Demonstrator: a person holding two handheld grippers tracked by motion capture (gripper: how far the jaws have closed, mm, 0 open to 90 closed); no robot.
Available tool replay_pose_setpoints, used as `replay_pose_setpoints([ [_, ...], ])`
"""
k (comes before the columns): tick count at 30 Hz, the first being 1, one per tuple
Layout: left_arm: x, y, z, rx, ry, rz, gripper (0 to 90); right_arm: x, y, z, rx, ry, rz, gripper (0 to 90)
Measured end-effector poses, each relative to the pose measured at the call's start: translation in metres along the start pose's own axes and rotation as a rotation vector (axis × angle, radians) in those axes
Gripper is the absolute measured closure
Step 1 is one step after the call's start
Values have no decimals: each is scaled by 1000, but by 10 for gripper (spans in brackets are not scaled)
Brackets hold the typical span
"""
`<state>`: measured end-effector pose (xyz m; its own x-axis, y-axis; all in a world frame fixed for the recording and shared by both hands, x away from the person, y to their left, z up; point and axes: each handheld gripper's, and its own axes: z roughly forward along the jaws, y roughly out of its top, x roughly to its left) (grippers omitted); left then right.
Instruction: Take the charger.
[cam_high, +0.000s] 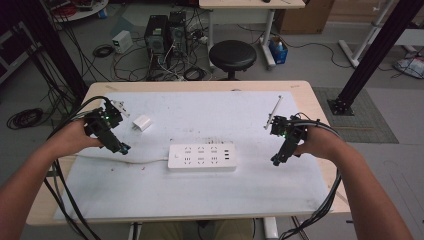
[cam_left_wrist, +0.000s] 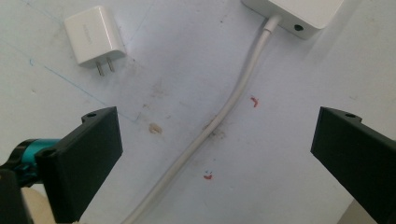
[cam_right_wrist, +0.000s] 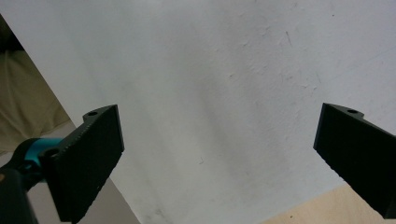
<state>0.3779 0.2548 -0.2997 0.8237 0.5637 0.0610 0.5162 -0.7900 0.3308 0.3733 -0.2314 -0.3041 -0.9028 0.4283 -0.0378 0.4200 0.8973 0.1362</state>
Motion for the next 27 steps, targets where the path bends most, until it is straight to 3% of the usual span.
replay_pose_setpoints([
  [10, 4, 2, -1, -13, 2, -10, 19, 0, 0, 1, -2, -3, 12, 9],
  [15, 8, 5, 0, -47, 11, -67, 19, -2, 0, 0, -14, -12, 30, 9],
  [18, 16, 10, 5, -64, 60, -116, 19, -4, 0, 1, -13, -12, 22, 9],
  [20, 19, 12, 7, -70, 69, -124, 19, -4, 1, 1, -18, -10, 30, 10],
  [21, 24, 15, 11, -89, 87, -160, 19, -5, 1, 0, -17, -11, 31, 9],
  [27, 39, 24, 27, -128, 104, -201, 19, -8, 0, 2, -24, -9, 43, 9],
])
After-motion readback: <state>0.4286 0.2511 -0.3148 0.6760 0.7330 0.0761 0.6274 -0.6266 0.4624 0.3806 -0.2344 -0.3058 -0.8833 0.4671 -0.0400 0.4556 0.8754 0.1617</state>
